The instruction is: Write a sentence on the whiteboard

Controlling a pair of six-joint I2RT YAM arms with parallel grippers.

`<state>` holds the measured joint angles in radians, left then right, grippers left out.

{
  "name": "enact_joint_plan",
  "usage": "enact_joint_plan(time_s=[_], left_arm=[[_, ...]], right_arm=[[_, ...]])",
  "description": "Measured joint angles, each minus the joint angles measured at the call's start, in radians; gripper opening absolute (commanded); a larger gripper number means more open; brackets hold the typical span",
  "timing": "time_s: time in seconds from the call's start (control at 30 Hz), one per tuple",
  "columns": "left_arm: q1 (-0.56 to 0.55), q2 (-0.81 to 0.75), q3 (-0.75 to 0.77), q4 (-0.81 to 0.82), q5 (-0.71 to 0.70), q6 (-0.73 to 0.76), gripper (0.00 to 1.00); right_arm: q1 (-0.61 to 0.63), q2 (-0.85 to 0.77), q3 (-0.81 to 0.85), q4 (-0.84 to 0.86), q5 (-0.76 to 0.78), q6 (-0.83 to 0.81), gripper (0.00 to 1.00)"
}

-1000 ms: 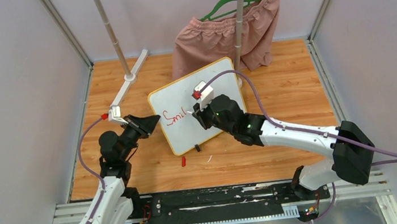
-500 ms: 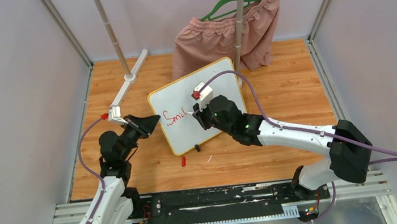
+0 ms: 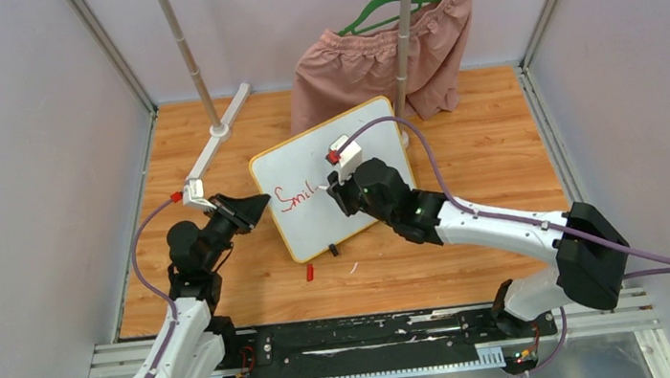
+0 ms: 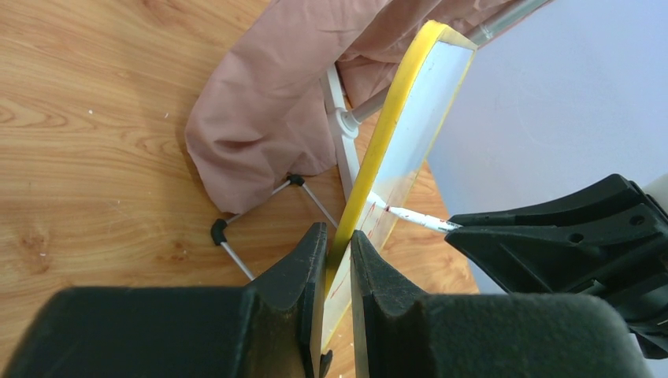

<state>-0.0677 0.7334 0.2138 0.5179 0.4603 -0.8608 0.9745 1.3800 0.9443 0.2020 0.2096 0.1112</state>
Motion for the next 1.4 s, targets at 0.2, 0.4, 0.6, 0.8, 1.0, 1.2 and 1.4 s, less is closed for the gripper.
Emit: enact_joint_plan(time_s=[0.2, 0.4, 0.6, 0.8, 1.0, 1.2, 1.4], left_arm=[[0.000, 0.000, -0.005, 0.001, -0.002, 0.000, 0.00], [0.000, 0.000, -0.005, 0.002, -0.001, 0.000, 0.00], [0.000, 0.000, -0.005, 0.002, -0.003, 0.000, 0.00], [0.000, 0.000, -0.007, 0.002, -0.006, 0.000, 0.00], [0.000, 0.000, -0.008, 0.002, -0.007, 0.000, 0.00], [0.000, 0.000, -0.008, 0.002, -0.007, 0.000, 0.00], [0.000, 0.000, -0.008, 0.002, -0.008, 0.000, 0.00]], right_arm=[[-0.001, 0.000, 0.002, 0.000, 0.000, 0.000, 0.00], [-0.008, 0.002, 0.018, -0.002, 0.000, -0.002, 0.00], [-0.009, 0.012, 0.036, -0.002, -0.002, -0.002, 0.00], [-0.009, 0.019, 0.043, 0.000, -0.014, -0.002, 0.00], [-0.009, 0.021, 0.043, 0.000, -0.027, -0.002, 0.00], [-0.008, 0.021, 0.042, 0.000, -0.027, -0.001, 0.00], [-0.006, 0.019, 0.030, 0.008, -0.028, 0.003, 0.00]])
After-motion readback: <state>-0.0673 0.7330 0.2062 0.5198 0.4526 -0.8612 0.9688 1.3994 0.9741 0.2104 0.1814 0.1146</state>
